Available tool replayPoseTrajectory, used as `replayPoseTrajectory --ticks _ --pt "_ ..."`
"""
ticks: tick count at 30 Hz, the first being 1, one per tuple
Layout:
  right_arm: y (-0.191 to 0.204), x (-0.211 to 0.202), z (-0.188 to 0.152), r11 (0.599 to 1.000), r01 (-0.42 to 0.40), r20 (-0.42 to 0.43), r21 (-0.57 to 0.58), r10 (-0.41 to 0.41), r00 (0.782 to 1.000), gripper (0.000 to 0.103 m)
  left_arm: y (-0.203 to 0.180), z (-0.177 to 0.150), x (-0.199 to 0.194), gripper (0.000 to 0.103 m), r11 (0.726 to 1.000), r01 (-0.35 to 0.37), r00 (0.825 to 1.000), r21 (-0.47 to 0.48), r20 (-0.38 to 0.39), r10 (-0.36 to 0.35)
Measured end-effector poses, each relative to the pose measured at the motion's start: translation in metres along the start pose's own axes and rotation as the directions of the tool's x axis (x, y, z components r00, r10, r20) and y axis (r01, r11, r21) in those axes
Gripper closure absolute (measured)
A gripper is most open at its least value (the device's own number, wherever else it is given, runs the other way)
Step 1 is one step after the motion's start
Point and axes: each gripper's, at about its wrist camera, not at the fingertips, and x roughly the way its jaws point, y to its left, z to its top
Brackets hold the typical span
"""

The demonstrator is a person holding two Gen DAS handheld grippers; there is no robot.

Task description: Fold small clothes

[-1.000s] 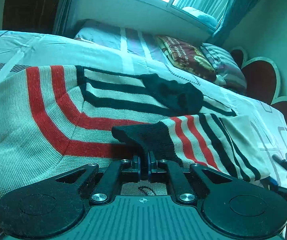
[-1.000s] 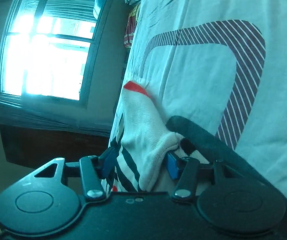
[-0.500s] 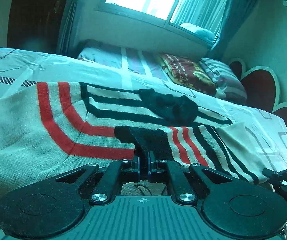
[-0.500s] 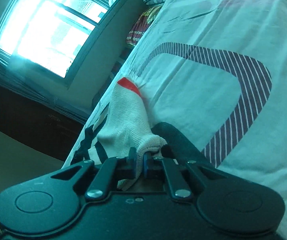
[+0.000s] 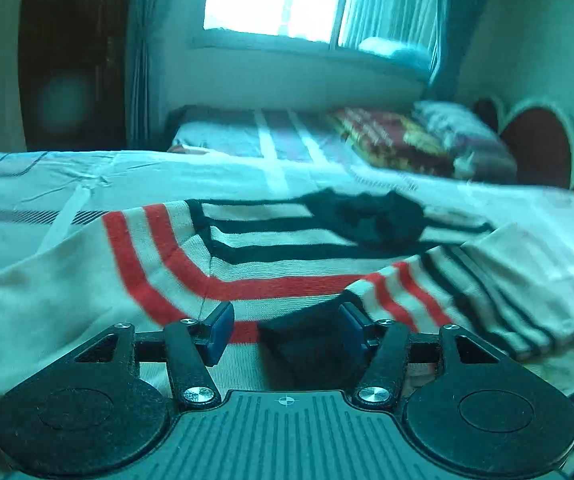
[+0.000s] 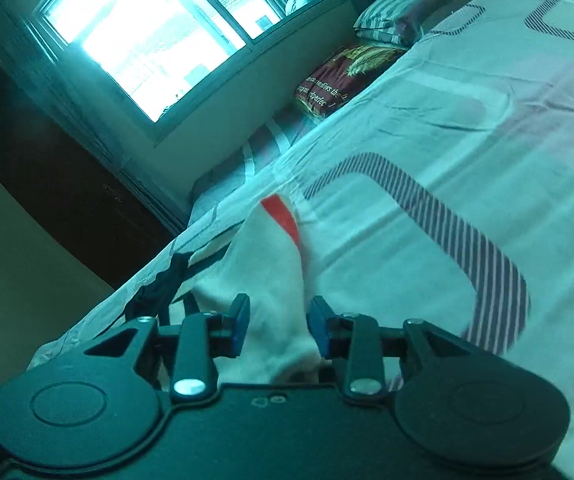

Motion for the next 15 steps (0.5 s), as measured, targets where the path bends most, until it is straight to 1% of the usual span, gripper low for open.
replayPoseTrajectory --ticks 1,2,3,5,6,7,8,9,10,11,12,13,14,15 --pt "-0.001 0.014 0.009 1.000 -0.007 -0.006 0.006 0.008 1.000 0.052 0.001 0.003 0.011 0.045 1.000 -0.011 1.000 0.001 -0.018 0.011" --pt "0.000 0.027 0.016 1.000 -0.006 -0.010 0.005 0.006 1.000 0.051 0.003 0.005 0.022 0.045 1.000 0.011 0.998 -0.006 -0.061 -0.011" --pt "0.000 0.040 0.023 1.000 -0.008 -0.012 0.001 0.008 1.000 0.051 0.005 0.006 0.032 0.045 0.999 0.041 0.993 -0.009 -0.112 -0.042" --pt "-0.002 0.063 0.032 1.000 -0.019 -0.044 0.014 0.020 0.999 0.051 0.002 0.001 0.035 0.045 0.998 0.050 0.993 0.042 -0.105 -0.045" --pt "-0.002 0.076 0.036 1.000 -0.009 -0.065 0.018 0.010 0.998 0.051 0.000 0.000 0.033 0.047 0.997 0.049 0.994 0.066 -0.098 -0.042" --pt "-0.003 0.083 0.038 1.000 0.003 -0.078 0.009 -0.002 0.997 0.052 -0.001 -0.004 0.031 0.052 0.997 0.047 0.995 0.069 -0.088 -0.041" --pt "-0.001 0.089 0.039 1.000 0.014 -0.088 -0.015 -0.015 0.996 0.066 0.000 -0.006 0.029 0.070 0.998 0.040 0.997 0.057 -0.075 -0.035" --pt "0.004 0.093 0.038 0.997 0.032 -0.094 -0.069 -0.039 0.995 0.095 0.004 -0.007 0.026 0.085 0.999 0.033 0.997 0.034 -0.067 -0.031" --pt "0.011 0.094 0.036 0.986 0.091 -0.088 -0.142 -0.104 0.991 0.095 0.008 -0.009 0.023 0.088 1.000 0.024 0.998 0.007 -0.062 -0.024" --pt "0.010 0.097 0.034 0.981 0.116 -0.085 -0.157 -0.131 0.988 0.096 0.011 -0.011 0.022 0.089 1.000 0.017 0.998 -0.009 -0.062 -0.018" --pt "0.006 0.098 0.032 0.982 0.116 -0.077 -0.150 -0.128 0.989 0.099 0.011 -0.014 0.020 0.089 1.000 0.012 0.998 0.003 -0.059 -0.012" --pt "0.005 0.098 0.031 0.983 0.115 -0.073 -0.141 -0.126 0.989 0.099 0.009 -0.014 0.021 0.089 1.000 0.006 0.998 0.027 -0.058 -0.004" --pt "0.008 0.098 0.031 0.981 0.125 -0.075 -0.147 -0.137 0.988 0.098 0.010 -0.013 0.021 0.088 1.000 0.005 0.998 0.026 -0.060 -0.004" --pt "0.013 0.097 0.031 0.977 0.138 -0.078 -0.166 -0.152 0.985 0.095 0.015 -0.011 0.021 0.086 1.000 0.013 0.998 0.002 -0.061 -0.013"
